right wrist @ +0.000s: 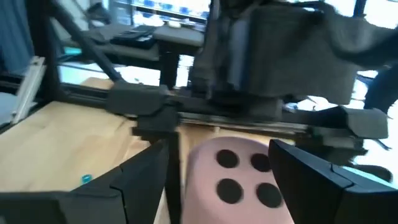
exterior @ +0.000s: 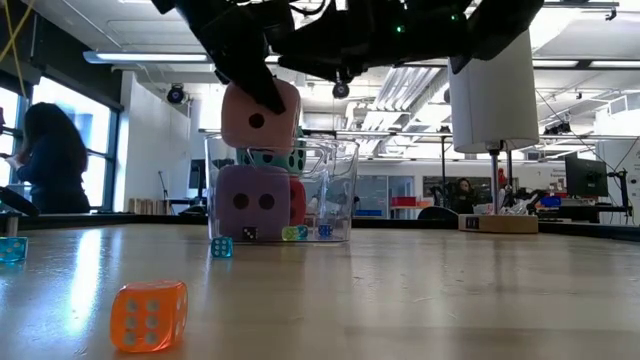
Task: Pick & Place Dice
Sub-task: Put the large pink die into the transparent bin
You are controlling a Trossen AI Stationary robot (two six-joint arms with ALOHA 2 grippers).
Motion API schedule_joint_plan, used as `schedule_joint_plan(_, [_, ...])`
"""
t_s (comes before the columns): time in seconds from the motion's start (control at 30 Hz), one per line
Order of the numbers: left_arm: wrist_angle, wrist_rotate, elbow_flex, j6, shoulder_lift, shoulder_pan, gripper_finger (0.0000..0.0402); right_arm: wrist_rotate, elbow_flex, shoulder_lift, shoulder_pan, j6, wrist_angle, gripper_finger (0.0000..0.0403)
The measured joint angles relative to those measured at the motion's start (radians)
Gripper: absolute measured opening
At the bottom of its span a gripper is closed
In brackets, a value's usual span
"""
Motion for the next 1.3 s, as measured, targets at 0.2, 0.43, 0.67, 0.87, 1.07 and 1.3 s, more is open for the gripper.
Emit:
schedule_joint_plan(0.2, [0.017, 0.0, 0.0, 0.001, 0.0, 0.0, 0.0386, -0.005, 0.0, 0.0, -0.008, -0.004, 0.0, 0.027])
schedule_joint_plan(0.43, [0.019, 0.001, 0.0, 0.008, 0.0, 0.0, 0.0386, -0.052, 0.0, 0.002, -0.039, 0.042, -0.006, 0.027])
schedule_joint_plan(0.67, [0.004, 0.003, 0.0, 0.008, 0.0, 0.0, 0.0386, -0.129, 0.029, 0.065, -0.06, 0.047, -0.007, 0.027])
schedule_joint_plan(0.87, [-0.02, 0.024, -0.004, 0.021, 0.003, -0.002, 0.0386, -0.165, 0.088, 0.118, -0.059, 0.041, -0.051, 0.027])
schedule_joint_plan(1.07, [-0.025, 0.066, -0.004, 0.035, 0.004, -0.001, 0.0386, -0.17, 0.118, 0.128, -0.058, 0.034, -0.08, 0.027])
schedule_joint_plan(1.3, [-0.023, 0.061, -0.004, 0.052, 0.011, -0.001, 0.0386, -0.153, 0.126, 0.129, -0.054, 0.029, -0.127, 0.027])
